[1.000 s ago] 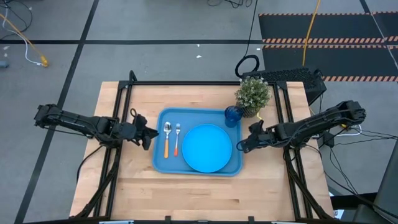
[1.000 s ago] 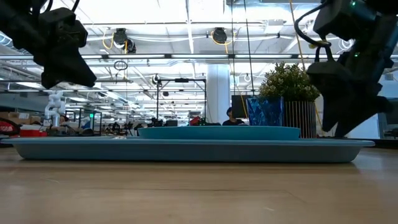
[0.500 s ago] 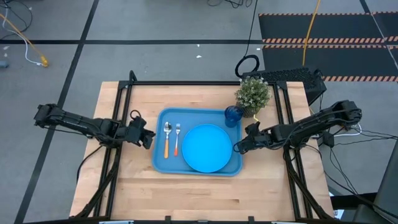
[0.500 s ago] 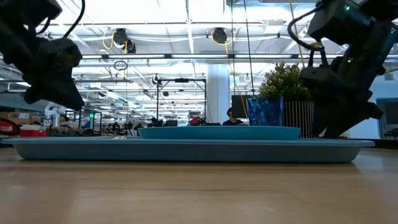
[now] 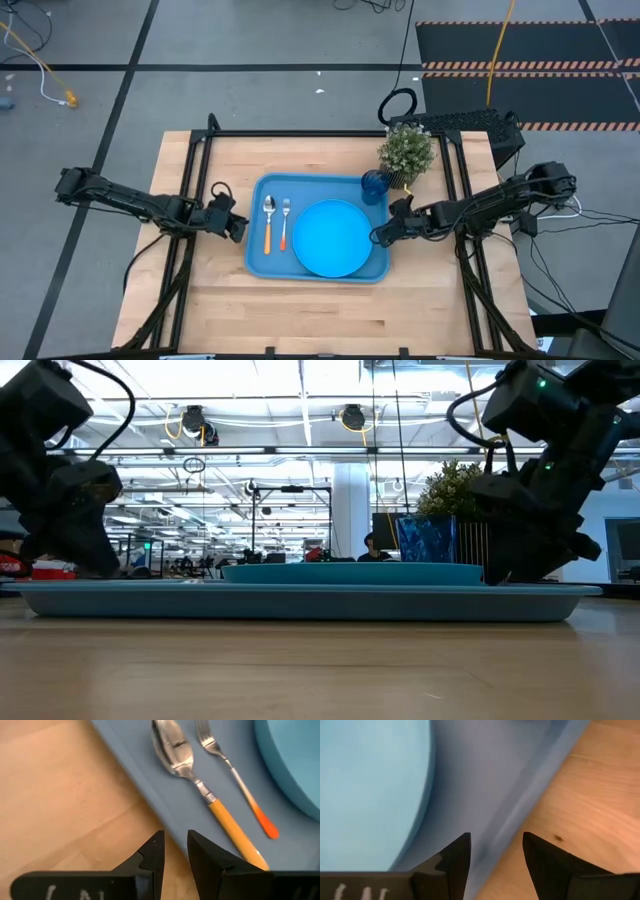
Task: Pick and place plate/cup/fork/spoon on tray
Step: Adjust the blue tray
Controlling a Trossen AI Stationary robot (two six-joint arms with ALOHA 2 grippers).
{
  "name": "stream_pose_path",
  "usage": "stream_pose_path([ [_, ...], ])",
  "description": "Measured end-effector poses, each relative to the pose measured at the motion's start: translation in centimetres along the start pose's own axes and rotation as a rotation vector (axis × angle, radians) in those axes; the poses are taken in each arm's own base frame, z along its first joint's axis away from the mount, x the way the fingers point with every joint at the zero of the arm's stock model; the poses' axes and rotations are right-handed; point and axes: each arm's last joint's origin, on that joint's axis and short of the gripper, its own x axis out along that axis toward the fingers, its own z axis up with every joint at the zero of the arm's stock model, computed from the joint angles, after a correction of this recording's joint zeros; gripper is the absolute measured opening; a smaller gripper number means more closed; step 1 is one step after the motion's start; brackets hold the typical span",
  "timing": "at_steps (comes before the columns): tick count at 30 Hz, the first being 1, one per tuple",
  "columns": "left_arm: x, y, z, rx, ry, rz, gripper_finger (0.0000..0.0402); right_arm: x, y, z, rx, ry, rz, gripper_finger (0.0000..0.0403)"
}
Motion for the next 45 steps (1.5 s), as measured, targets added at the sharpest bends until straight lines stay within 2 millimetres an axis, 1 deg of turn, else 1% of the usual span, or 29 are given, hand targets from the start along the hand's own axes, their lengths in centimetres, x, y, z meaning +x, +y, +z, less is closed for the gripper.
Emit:
stream_pose_path([
  [4,0.2,0.2,-0.2,-0.011,0.004,0.001,0.0086,0.2,0.1,0.0,-0.002,0.002,0.003,0.0174],
  [11,0.1,-0.4,0.1,-0.027,-0.004,-0.07,0.0086,0.7,0.3,-0.2,-0.014,0.023,0.017,0.0174],
  [13,0.1,-0.4,0.0,-0.058,0.004,-0.063,0.0086,0.7,0.3,-0.2,-0.019,0.026,0.014,0.0174],
  [22,0.2,0.5,-0.3,-0.091,0.043,0.026,0.0086,0.7,0.3,-0.2,-0.031,0.026,0.015,0.0174],
  [32,0.3,0.2,0.2,-0.09,0.024,-0.018,0.0088,0.7,0.3,-0.2,-0.041,0.026,0.016,0.0174],
  [35,0.4,0.0,0.2,-0.081,0.022,-0.035,0.0106,0.7,0.3,-0.2,-0.041,0.026,0.016,0.0174],
  [41,1.2,0.2,-0.1,-0.097,0.061,0.039,0.0174,0.7,0.3,-0.2,-0.041,0.026,0.016,0.0174],
  [45,1.8,0.1,0.0,-0.123,0.065,0.057,0.0206,0.7,0.3,-0.2,-0.042,0.028,0.012,0.0174],
])
